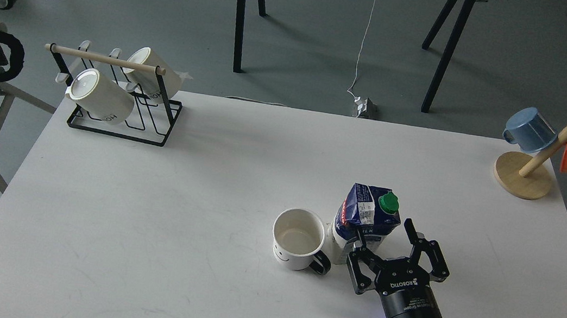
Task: Place cup and milk with both arms
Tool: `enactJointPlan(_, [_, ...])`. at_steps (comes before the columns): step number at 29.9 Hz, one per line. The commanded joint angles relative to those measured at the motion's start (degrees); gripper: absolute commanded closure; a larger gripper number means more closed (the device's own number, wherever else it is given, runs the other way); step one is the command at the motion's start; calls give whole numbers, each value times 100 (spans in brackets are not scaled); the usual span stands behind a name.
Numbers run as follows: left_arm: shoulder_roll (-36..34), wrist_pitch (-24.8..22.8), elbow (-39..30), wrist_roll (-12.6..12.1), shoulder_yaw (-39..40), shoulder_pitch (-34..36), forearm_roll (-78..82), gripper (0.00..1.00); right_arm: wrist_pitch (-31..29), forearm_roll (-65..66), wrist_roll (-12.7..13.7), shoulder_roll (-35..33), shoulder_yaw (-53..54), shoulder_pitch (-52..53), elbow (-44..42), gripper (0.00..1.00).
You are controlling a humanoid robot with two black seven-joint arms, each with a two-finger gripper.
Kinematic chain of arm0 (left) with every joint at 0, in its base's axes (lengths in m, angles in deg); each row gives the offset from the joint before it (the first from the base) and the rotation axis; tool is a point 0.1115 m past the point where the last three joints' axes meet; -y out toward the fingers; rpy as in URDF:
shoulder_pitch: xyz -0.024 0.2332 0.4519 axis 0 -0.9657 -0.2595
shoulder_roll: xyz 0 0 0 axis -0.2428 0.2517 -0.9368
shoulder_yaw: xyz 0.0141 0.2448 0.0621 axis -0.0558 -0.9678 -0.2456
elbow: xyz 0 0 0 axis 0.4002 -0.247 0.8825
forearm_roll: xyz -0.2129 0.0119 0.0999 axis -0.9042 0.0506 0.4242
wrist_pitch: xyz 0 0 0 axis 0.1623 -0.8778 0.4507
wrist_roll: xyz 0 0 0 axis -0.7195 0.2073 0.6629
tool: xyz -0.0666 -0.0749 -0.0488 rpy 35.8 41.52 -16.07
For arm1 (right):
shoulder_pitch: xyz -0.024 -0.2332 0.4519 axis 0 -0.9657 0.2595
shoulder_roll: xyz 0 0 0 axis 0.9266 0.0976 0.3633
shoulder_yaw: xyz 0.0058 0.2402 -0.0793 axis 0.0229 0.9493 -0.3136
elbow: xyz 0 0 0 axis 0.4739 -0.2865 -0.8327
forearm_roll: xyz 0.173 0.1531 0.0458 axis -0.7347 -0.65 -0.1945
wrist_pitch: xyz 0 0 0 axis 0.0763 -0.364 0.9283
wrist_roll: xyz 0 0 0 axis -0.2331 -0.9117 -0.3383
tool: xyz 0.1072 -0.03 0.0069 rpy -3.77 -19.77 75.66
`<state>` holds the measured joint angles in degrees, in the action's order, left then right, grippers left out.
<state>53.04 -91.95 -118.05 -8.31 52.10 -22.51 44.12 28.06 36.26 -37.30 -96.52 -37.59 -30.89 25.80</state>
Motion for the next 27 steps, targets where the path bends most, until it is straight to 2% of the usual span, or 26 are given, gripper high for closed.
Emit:
enactJointPlan(1, [0,0,1,0,0,0,0,0,0,0,0,0,-12,-17,1,9])
enactJointPlan(9, [0,-9,1,8,0,0,0,0,0,18,9,-210,-73,-289,150,6])
enactJointPlan(19, [0,-26,-42,8,17,9,-9,0,0,18,0,-1326,67,-904,773,4])
enactJointPlan(22, [-26,-35,-95,9,96,18,-26,0,0,18,0,-1836,478,-1194,1064,4])
enactJointPlan(27, [0,-123,-113,17,114,61,-61,0,0,18,9,-2477,1533,-1406,1038,3])
